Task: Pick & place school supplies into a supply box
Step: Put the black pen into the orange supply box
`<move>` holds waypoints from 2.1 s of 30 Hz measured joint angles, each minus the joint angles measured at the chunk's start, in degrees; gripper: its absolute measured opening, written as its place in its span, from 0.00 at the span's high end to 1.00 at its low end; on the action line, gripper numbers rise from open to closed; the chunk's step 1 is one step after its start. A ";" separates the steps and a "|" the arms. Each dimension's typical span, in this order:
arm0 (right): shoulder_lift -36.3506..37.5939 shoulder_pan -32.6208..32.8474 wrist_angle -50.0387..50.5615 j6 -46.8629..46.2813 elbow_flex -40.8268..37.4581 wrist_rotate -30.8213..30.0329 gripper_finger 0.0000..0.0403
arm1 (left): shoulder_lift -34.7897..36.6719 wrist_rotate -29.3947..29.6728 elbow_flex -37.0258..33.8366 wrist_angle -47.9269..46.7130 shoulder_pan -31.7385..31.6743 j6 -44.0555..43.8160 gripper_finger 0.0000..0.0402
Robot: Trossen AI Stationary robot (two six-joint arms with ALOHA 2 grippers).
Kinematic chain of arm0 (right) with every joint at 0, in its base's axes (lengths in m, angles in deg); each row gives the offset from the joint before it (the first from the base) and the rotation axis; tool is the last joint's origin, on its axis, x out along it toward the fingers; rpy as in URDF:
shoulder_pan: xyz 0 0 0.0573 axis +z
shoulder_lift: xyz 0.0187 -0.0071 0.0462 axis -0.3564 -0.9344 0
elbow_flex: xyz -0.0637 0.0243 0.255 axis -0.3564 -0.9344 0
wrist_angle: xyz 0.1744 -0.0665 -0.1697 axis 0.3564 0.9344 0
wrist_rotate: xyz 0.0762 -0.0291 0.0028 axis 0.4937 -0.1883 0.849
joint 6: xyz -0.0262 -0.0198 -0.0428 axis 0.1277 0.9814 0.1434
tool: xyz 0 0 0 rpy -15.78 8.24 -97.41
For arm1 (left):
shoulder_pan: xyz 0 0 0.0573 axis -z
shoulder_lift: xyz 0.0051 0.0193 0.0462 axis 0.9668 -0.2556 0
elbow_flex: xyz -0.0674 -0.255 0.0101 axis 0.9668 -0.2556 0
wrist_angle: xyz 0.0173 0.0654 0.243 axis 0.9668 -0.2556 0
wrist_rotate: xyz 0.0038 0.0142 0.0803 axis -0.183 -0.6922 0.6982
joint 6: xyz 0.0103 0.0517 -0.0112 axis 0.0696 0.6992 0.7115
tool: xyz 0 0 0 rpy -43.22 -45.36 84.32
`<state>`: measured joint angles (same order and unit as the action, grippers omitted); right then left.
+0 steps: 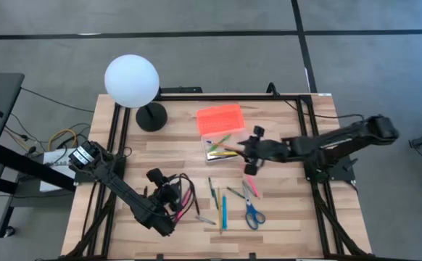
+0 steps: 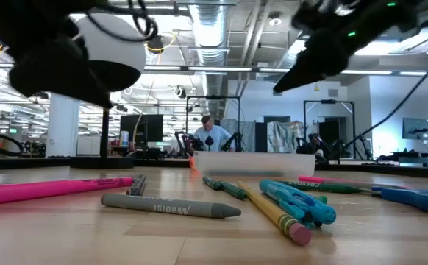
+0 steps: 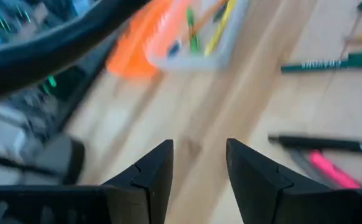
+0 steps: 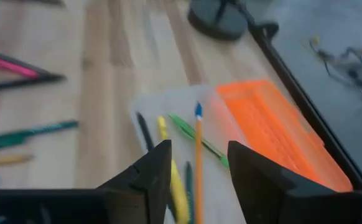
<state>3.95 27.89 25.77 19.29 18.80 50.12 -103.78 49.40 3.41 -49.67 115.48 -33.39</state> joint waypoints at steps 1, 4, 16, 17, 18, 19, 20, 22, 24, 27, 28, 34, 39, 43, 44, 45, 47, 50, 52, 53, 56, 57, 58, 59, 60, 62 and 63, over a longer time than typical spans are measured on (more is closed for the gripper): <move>1.62 0.71 -2.28 0.23 -1.71 0.07 0.63 | 0.00 -2.82 0.00 -1.00 0.01 -1.61 0.64; 5.40 2.60 -8.69 0.32 -6.58 0.05 0.64 | 0.00 -13.59 0.35 -6.24 -0.20 -7.54 0.64; 8.04 9.12 -14.27 0.36 -12.22 0.23 0.64 | 0.00 -40.58 4.57 -18.21 -0.51 -20.65 0.64; 8.05 9.58 -14.32 0.28 -12.23 0.23 0.64 | 0.00 -41.03 4.58 -18.12 -0.51 -21.06 0.64; 8.06 10.08 -14.31 0.10 -12.23 0.22 0.65 | 0.00 -41.64 4.57 -18.06 -0.51 -21.76 0.64; 8.05 10.55 -14.14 -0.12 -12.23 0.21 0.65 | 0.00 -42.11 4.57 -18.02 -0.51 -22.58 0.64; 8.05 11.11 -14.10 -0.24 -12.23 0.20 0.65 | 0.00 -42.42 4.57 -17.98 -0.49 -23.41 0.64; 8.06 12.31 -14.13 -0.21 -12.23 0.19 0.65 | 0.00 -42.76 4.57 -17.57 -0.09 -24.44 0.64; 8.04 13.32 -14.10 -0.19 -12.23 0.19 0.65 | 0.10 -42.87 4.57 -16.83 0.67 -25.14 0.64; 8.04 14.64 -13.70 -0.18 -12.23 0.15 0.64 | 0.72 -42.53 4.57 -15.85 2.31 -27.09 0.64; 8.05 15.02 -13.49 -0.16 -12.23 0.13 0.64 | 0.90 -42.48 4.53 -15.43 3.02 -28.10 0.64; 8.04 17.01 -12.39 0.17 -12.23 0.06 0.65 | 2.29 -41.72 3.14 -11.95 9.08 -39.12 0.64; 8.04 17.85 -12.36 0.85 -12.23 0.01 0.66 | 2.49 -39.39 2.04 -10.44 15.10 -52.31 0.64; 8.04 17.89 -12.39 0.99 -12.23 0.01 0.66 | 2.49 -38.98 1.70 -10.52 16.90 -55.39 0.64; 8.04 17.89 -12.41 0.99 -12.23 0.01 0.66 | 2.48 -38.81 1.70 -10.60 16.48 -55.32 0.64; 8.04 17.89 -12.42 0.98 -12.23 0.01 0.66 | 2.47 -38.07 1.70 -10.69 15.97 -55.03 0.64; 8.04 17.92 -12.42 0.89 -12.23 0.03 0.66 | 2.33 -36.26 1.70 -11.69 14.91 -53.68 0.64; 8.04 18.23 -12.40 0.44 -12.23 0.05 0.66 | 2.23 -35.78 1.70 -13.28 13.75 -50.01 0.64; 8.04 18.53 -12.38 0.43 -12.23 0.04 0.66 | 2.04 -34.69 1.70 -13.45 13.23 -46.25 0.64; 8.04 18.69 -12.40 0.42 -12.23 0.02 0.66 | 1.90 -33.75 1.70 -13.34 13.08 -44.55 0.64; 8.04 18.89 -12.40 0.40 -12.23 0.03 0.66 | 1.81 -31.05 1.70 -13.53 13.04 -43.16 0.64; 8.04 18.85 -12.40 0.40 -12.23 0.03 0.66 | 1.81 -30.42 1.70 -14.04 13.07 -44.07 0.64; 8.04 18.85 -12.42 0.40 -12.23 0.03 0.67 | 1.81 -30.02 1.70 -15.25 13.08 -45.33 0.64; 8.04 18.83 -12.46 0.40 -12.23 0.01 0.67 | 1.81 -30.14 1.70 -16.61 13.08 -46.50 0.64; 8.04 18.74 -12.61 0.40 -12.23 -0.05 0.67 | 1.81 -31.01 1.70 -18.00 13.08 -47.68 0.64; 8.04 18.74 -12.62 0.40 -12.23 -0.23 0.67 | 1.82 -33.71 1.34 -18.86 13.08 -49.77 0.64; 8.04 18.74 -12.62 0.39 -12.23 -0.23 0.67 | 1.84 -34.72 0.80 -18.73 13.07 -50.76 0.64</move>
<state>11.99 46.63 13.15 19.68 6.58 49.89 -101.94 14.67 4.21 -68.40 128.55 -84.15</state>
